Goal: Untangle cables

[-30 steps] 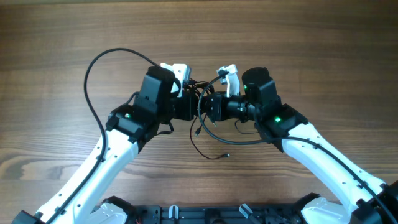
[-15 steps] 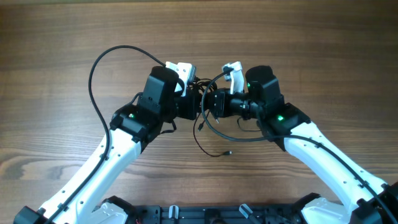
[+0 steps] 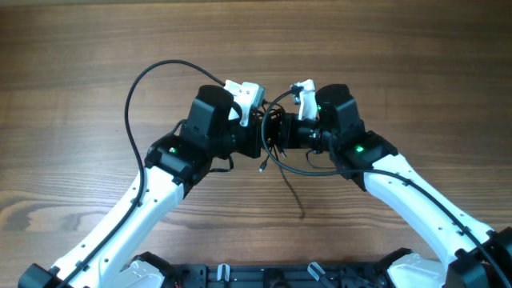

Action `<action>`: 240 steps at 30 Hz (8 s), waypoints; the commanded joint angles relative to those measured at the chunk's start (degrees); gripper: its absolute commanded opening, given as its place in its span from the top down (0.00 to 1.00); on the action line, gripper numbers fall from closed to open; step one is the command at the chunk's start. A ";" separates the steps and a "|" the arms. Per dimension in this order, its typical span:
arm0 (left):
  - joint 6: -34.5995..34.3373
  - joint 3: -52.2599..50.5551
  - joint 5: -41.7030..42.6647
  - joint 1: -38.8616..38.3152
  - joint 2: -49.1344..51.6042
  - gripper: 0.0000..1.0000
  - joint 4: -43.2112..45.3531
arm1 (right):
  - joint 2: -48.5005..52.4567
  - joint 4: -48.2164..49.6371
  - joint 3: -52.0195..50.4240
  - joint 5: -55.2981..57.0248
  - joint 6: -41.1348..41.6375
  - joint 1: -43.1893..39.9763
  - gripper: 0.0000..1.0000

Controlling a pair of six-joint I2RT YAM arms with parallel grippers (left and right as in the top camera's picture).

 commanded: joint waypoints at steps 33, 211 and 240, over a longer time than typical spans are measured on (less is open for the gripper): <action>20.59 0.92 36.89 15.76 -0.79 0.96 -7.45 | -6.64 -3.63 0.92 -13.94 -37.46 -8.57 0.00; -8.48 0.90 8.85 25.53 -5.18 0.27 -20.41 | -0.55 -20.37 0.92 15.67 -6.93 -15.98 0.00; -22.86 0.09 -10.84 4.00 25.20 0.38 -34.67 | -0.55 -22.29 0.92 12.50 -11.78 -15.98 0.00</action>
